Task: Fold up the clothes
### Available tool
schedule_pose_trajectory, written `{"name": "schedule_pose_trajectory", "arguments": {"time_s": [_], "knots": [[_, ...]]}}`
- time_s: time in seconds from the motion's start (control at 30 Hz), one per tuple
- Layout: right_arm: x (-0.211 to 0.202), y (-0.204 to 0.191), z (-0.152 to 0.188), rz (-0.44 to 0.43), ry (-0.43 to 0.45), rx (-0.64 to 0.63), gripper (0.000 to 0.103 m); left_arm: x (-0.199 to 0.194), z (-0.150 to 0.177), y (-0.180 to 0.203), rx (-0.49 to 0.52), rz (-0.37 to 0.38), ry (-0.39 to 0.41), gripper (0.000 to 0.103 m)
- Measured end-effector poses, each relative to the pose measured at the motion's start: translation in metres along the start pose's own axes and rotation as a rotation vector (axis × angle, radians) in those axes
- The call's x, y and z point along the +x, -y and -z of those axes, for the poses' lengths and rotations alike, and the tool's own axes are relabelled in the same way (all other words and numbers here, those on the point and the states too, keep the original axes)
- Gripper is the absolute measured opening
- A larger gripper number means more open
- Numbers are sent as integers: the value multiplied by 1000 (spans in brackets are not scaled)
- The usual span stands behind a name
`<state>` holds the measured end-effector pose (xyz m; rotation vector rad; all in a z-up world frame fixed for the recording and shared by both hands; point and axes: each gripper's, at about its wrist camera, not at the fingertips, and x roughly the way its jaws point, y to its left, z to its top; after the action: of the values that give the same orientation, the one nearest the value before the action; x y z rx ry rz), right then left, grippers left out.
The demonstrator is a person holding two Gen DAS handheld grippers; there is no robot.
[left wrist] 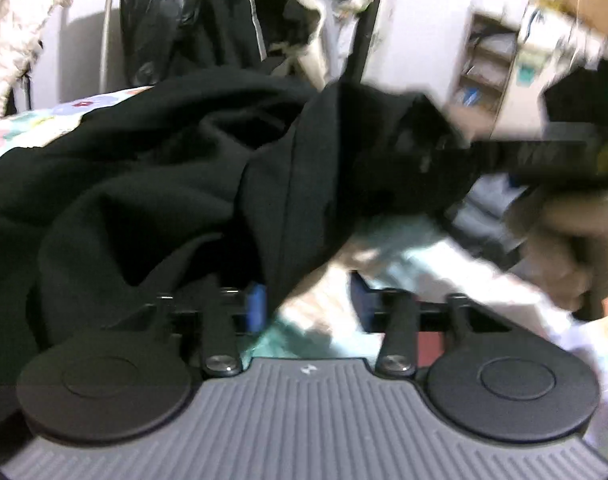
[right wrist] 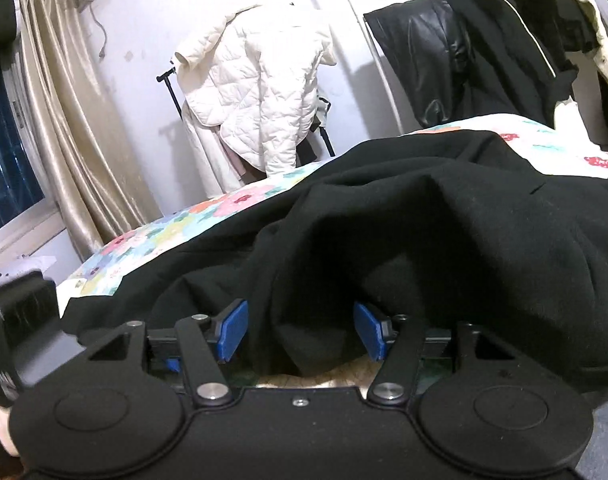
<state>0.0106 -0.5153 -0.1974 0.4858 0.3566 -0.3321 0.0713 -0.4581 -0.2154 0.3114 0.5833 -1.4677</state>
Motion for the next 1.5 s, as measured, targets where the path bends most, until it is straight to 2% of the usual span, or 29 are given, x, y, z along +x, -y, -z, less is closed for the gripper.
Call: {"name": "schedule_pose_trajectory", "arguments": {"time_s": [0.07,0.17,0.27,0.3,0.33,0.37,0.47,0.67,0.73,0.8,0.83,0.93,1.03,1.13,1.2,1.23,1.33,1.37,1.43,1.47,1.5], "knots": [[4,0,0,-9,-6,-11,64,6,-3,1,-18,-41,-17,7],[12,-3,-1,-7,-13,-61,64,3,-14,-6,-88,-57,6,6],[24,-7,-1,20,-22,-128,64,13,-19,-11,-95,-81,-5,6],[26,-7,-2,19,-23,-143,54,16,-19,-11,-91,-75,-13,2],[27,-7,-4,1,-27,-144,38,17,-20,-10,-81,-63,-13,2],[28,-7,-5,-17,-32,-144,10,13,-23,-8,-71,-55,-1,2],[10,-7,-16,-78,7,-83,7,-14,-44,-9,-102,-9,66,2],[-56,-3,-53,-313,207,117,7,-88,-92,-25,-255,170,221,2],[-68,0,-61,-347,242,143,7,-97,-96,-27,-278,192,229,2],[-77,2,-59,-345,257,162,7,-100,-96,-28,-303,215,220,2],[-81,3,-58,-344,264,171,7,-97,-94,-29,-334,249,207,2],[-94,7,-55,-341,284,198,7,-98,-86,-27,-421,402,199,2],[-107,10,-52,-337,304,225,7,-112,-92,-10,-407,523,226,2],[-121,14,-48,-333,325,252,7,-112,-92,1,-465,659,238,4],[-129,16,-46,-331,339,271,7,-103,-75,8,-520,655,181,5],[-134,17,-45,-329,345,280,7,-93,-66,11,-539,602,116,5],[-138,18,-24,-119,201,216,11,-72,-34,23,-479,453,-6,5],[-138,18,-16,-57,153,195,11,-63,-24,24,-478,430,-42,5],[-140,16,1,10,104,164,16,-50,-10,23,-481,417,-84,7],[-143,16,8,34,83,167,29,-43,-5,24,-481,405,-107,19],[-146,16,16,57,63,171,50,-36,0,24,-482,391,-130,43]]}}
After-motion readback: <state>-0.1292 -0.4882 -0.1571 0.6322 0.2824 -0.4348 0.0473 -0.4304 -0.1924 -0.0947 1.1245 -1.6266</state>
